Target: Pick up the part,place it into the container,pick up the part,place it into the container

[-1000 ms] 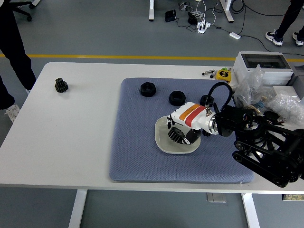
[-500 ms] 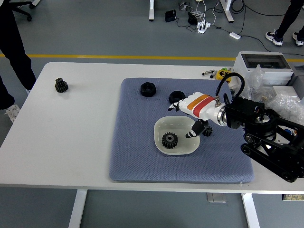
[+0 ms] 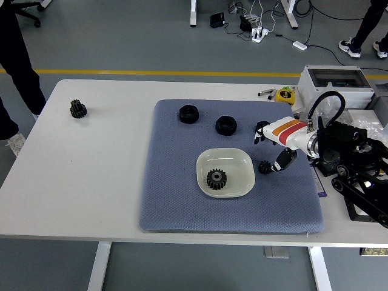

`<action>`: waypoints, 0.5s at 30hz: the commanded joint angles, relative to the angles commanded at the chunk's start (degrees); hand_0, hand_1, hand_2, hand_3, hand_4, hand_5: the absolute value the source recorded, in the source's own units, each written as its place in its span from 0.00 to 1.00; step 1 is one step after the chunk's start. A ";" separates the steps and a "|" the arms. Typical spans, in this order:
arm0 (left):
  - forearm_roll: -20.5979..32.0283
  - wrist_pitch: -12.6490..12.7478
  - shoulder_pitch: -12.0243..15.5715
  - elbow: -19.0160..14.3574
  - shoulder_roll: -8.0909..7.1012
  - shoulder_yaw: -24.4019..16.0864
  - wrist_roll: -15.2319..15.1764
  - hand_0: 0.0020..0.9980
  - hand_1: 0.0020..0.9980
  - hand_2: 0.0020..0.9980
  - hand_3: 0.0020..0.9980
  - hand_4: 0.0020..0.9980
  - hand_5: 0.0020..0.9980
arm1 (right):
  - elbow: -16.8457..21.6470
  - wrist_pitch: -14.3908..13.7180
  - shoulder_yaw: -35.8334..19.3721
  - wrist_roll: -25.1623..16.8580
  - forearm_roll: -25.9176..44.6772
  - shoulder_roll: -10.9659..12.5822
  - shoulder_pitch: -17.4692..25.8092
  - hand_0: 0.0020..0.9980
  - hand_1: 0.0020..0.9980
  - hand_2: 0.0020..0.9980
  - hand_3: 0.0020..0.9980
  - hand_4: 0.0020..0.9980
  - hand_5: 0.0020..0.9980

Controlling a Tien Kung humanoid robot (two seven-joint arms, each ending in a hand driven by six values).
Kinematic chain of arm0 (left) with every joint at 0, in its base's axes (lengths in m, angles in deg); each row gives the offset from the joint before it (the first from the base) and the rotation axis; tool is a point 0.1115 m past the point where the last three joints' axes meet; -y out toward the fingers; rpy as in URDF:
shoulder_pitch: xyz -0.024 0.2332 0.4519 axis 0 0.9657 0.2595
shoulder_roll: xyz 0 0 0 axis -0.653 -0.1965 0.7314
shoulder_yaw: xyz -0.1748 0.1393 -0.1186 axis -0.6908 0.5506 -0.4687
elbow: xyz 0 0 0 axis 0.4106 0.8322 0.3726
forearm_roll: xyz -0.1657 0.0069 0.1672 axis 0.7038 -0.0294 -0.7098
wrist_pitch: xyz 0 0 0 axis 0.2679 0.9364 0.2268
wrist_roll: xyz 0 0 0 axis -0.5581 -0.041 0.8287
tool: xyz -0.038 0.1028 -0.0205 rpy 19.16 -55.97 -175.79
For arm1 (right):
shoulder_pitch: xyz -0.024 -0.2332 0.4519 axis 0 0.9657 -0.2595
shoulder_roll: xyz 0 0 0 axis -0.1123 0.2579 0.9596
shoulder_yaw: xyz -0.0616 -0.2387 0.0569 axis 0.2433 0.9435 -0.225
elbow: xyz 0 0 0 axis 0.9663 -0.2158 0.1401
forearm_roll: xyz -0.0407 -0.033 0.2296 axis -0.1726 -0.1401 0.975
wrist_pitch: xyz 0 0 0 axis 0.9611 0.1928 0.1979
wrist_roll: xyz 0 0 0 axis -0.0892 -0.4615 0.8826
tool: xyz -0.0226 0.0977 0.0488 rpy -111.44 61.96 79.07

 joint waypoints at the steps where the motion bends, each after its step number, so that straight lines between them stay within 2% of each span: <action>1: -0.18 -0.02 0.03 -0.02 0.02 -0.09 0.04 0.65 0.66 0.61 0.55 0.59 0.48 | -0.53 -0.03 0.28 -0.06 0.17 -0.16 0.06 0.33 0.50 0.68 0.69 1.00 0.19; 8: -1.59 -0.31 0.14 -0.21 0.16 -0.77 0.37 0.65 0.66 0.61 0.55 0.59 0.48 | -4.92 -2.44 0.92 -0.76 3.35 -2.32 0.47 0.32 0.49 0.66 0.66 0.99 0.18; 15: -1.28 -0.27 0.07 -0.26 0.23 -0.65 0.30 0.65 0.66 0.61 0.55 0.59 0.48 | -5.91 -3.35 1.35 -0.71 5.08 -3.41 0.61 0.32 0.48 0.63 0.63 0.96 0.17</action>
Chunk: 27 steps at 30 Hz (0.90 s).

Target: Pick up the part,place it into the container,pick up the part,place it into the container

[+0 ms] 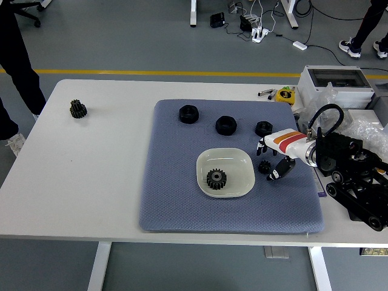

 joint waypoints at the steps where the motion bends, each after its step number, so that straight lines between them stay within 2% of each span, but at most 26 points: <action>1: -0.17 -0.04 -0.06 -0.01 -0.01 -0.06 0.03 0.65 0.66 0.61 0.55 0.59 0.48 | -0.07 -0.25 0.13 0.15 0.35 -0.17 -0.09 0.32 0.48 0.63 0.63 0.96 0.17; 2: -0.24 -0.06 -0.11 -0.03 -0.02 -0.06 0.04 0.65 0.66 0.61 0.55 0.59 0.48 | -0.17 -0.48 0.22 0.36 0.66 -0.30 -0.17 0.32 0.48 0.63 0.63 0.96 0.17; 3: -0.20 -0.08 -0.16 -0.05 -0.04 0.01 0.02 0.65 0.65 0.61 0.55 0.59 0.48 | -0.34 -0.68 0.27 0.57 0.89 -0.44 -0.25 0.32 0.47 0.57 0.53 0.85 0.14; 8: 0.21 -0.05 -0.18 -0.10 0.01 0.20 -0.05 0.65 0.65 0.61 0.55 0.59 0.48 | -1.88 -1.79 0.88 1.14 2.53 -1.18 -0.44 0.32 0.47 0.57 0.53 0.85 0.14; 9: 0.11 -0.06 -0.19 -0.10 0.05 0.13 -0.01 0.65 0.65 0.61 0.55 0.59 0.48 | -2.17 -2.10 1.04 1.18 2.81 -1.33 -0.41 0.32 0.46 0.53 0.50 0.77 0.14; 16: -0.09 -0.11 -0.14 -0.14 0.17 -0.02 0.08 0.65 0.65 0.61 0.55 0.59 0.47 | -3.74 -2.76 1.79 1.21 4.22 -1.94 0.07 0.31 0.45 0.51 0.49 0.75 0.14; 26: 0.73 0.00 -0.34 -0.19 0.15 0.60 -0.17 0.65 0.65 0.61 0.55 0.59 0.47 | -2.84 -2.79 1.54 1.09 4.97 -1.45 0.11 0.30 0.42 0.48 0.48 0.75 0.13; 27: 0.90 0.06 -0.39 -0.19 0.18 0.70 -0.20 0.65 0.65 0.61 0.55 0.59 0.47 | -2.81 -2.88 1.50 1.05 5.11 -1.39 0.11 0.26 0.40 0.45 0.47 0.81 0.07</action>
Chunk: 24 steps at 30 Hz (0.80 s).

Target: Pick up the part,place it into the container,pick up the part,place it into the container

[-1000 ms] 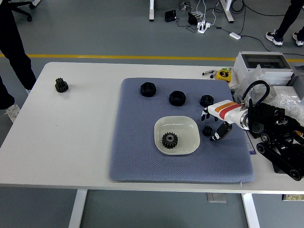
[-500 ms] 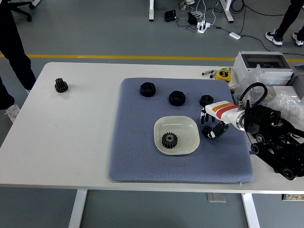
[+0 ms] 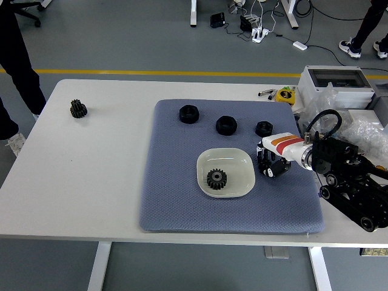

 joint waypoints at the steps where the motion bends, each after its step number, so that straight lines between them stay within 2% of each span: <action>1: 0.11 0.03 -0.02 0.00 0.02 0.07 -0.02 0.65 0.65 0.61 0.55 0.59 0.47 | 0.02 -0.09 -0.01 -0.02 0.07 0.02 0.01 0.26 0.40 0.45 0.47 0.81 0.07; 5: 0.14 0.04 -0.08 0.00 0.13 0.05 -0.01 0.65 0.65 0.61 0.55 0.59 0.47 | 0.45 -0.30 -0.08 0.05 0.01 0.09 0.13 0.26 0.40 0.45 0.47 0.81 0.07; 6: 0.31 0.06 -0.05 0.00 0.15 0.11 -0.05 0.65 0.65 0.61 0.55 0.59 0.47 | 0.60 -0.39 -0.02 0.04 -0.01 0.05 0.15 0.22 0.37 0.42 0.45 0.91 0.05; 13: -0.37 -0.04 -0.03 0.00 0.26 -0.31 0.10 0.65 0.65 0.61 0.55 0.59 0.47 | 2.14 -1.23 -0.23 -0.08 -0.81 0.13 0.33 0.20 0.36 0.42 0.45 0.92 0.06; 19: 0.04 0.03 0.13 0.06 0.22 -0.12 -0.04 0.65 0.65 0.61 0.55 0.59 0.47 | 5.97 -2.87 -2.73 0.33 -3.33 1.01 0.06 0.20 0.35 0.42 0.45 0.93 0.05; 24: 0.01 0.02 0.17 0.10 0.21 -0.16 -0.07 0.65 0.65 0.61 0.55 0.59 0.47 | 8.13 -2.53 -3.51 0.71 -4.28 1.52 -0.47 0.19 0.35 0.42 0.46 0.93 0.05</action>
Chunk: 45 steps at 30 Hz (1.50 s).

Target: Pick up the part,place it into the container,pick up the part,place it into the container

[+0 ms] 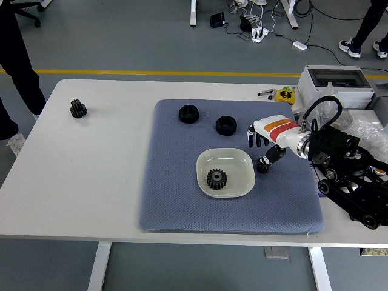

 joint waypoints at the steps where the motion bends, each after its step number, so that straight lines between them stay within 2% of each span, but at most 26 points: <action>1: 0.03 -0.01 -0.03 0.00 -0.01 0.07 -0.01 0.65 0.65 0.61 0.55 0.59 0.47 | 0.04 0.64 -0.20 0.22 -0.44 0.07 -0.03 0.19 0.35 0.42 0.46 0.93 0.05; 5: 0.28 0.01 -0.01 0.03 0.00 0.21 -0.06 0.65 0.65 0.61 0.55 0.59 0.47 | 1.25 2.94 -2.10 0.67 -2.19 0.82 0.77 0.19 0.35 0.42 0.46 0.93 0.05; 6: 0.54 0.05 0.06 0.02 0.00 0.37 -0.13 0.65 0.65 0.61 0.55 0.59 0.47 | 2.15 4.06 -2.95 1.04 -2.87 1.24 1.13 0.24 0.40 0.47 0.50 0.74 0.15; 11: -0.52 -0.10 0.10 0.06 0.04 -0.22 0.10 0.65 0.65 0.61 0.55 0.59 0.47 | 5.30 10.53 -5.06 2.79 -7.03 2.64 1.36 0.24 0.40 0.47 0.50 0.74 0.15; 12: -0.71 -0.13 0.10 0.05 0.04 -0.32 0.15 0.65 0.65 0.61 0.55 0.58 0.47 | 5.45 11.32 -5.11 2.94 -7.47 2.76 1.29 0.51 0.60 0.71 0.69 0.91 0.25; 14: -1.01 -0.16 0.10 0.04 0.05 -0.47 0.24 0.65 0.65 0.61 0.55 0.58 0.47 | 5.28 12.11 -4.98 3.08 -7.99 2.84 1.20 0.51 0.60 0.71 0.69 0.91 0.25; 17: -1.10 -0.17 0.09 0.04 0.09 -0.53 0.27 0.65 0.65 0.61 0.55 0.58 0.47 | 4.15 11.39 -4.43 2.88 -8.04 2.72 1.28 0.51 0.60 0.71 0.69 0.91 0.25; 18: -1.01 -0.15 0.10 0.04 0.10 -0.51 0.26 0.65 0.64 0.61 0.55 0.58 0.47 | 3.68 10.82 -4.21 2.73 -8.00 2.65 1.33 0.57 0.65 0.77 0.81 0.96 0.27; 23: -1.68 -0.14 0.07 0.06 0.17 -0.97 0.43 0.65 0.64 0.61 0.55 0.58 0.47 | 2.32 9.77 -3.57 2.19 -7.99 2.43 1.53 0.57 0.65 0.77 0.81 0.96 0.27; 24: -1.80 -0.13 0.06 0.06 0.17 -1.03 0.44 0.65 0.64 0.61 0.55 0.58 0.47 | 2.29 9.97 -3.46 2.08 -7.96 2.49 1.55 0.58 0.66 0.79 0.84 0.99 0.28; 29: -2.22 -0.11 0.09 0.06 0.20 -1.32 0.56 0.65 0.64 0.61 0.55 0.58 0.47 | 2.29 10.72 -2.68 1.72 -7.73 2.52 1.42 0.58 0.66 0.79 0.84 0.99 0.28; 30: -2.43 -0.13 0.10 0.06 0.20 -1.47 0.61 0.65 0.64 0.61 0.55 0.58 0.47 | 2.14 10.57 -2.34 1.60 -7.59 2.41 1.36 0.55 0.63 0.76 0.82 0.96 0.26; 41: -4.61 -0.39 0.23 0.02 0.20 -2.68 1.10 0.64 0.64 0.61 0.55 0.58 0.47 | -3.75 4.86 2.69 1.10 -3.29 0.10 0.35 0.54 0.62 0.73 0.80 0.95 0.28; 42: -4.70 -0.40 0.20 0.01 0.20 -2.74 1.12 0.65 0.64 0.61 0.55 0.58 0.47 | -4.41 4.40 2.80 1.05 -2.98 0.00 0.27 0.51 0.60 0.70 0.69 0.92 0.29; 45: -4.79 -0.39 0.16 0.00 0.23 -2.88 1.15 0.65 0.64 0.61 0.55 0.58 0.47 | -5.80 3.33 3.13 0.86 -2.01 -0.21 0.12 0.51 0.60 0.70 0.69 0.92 0.29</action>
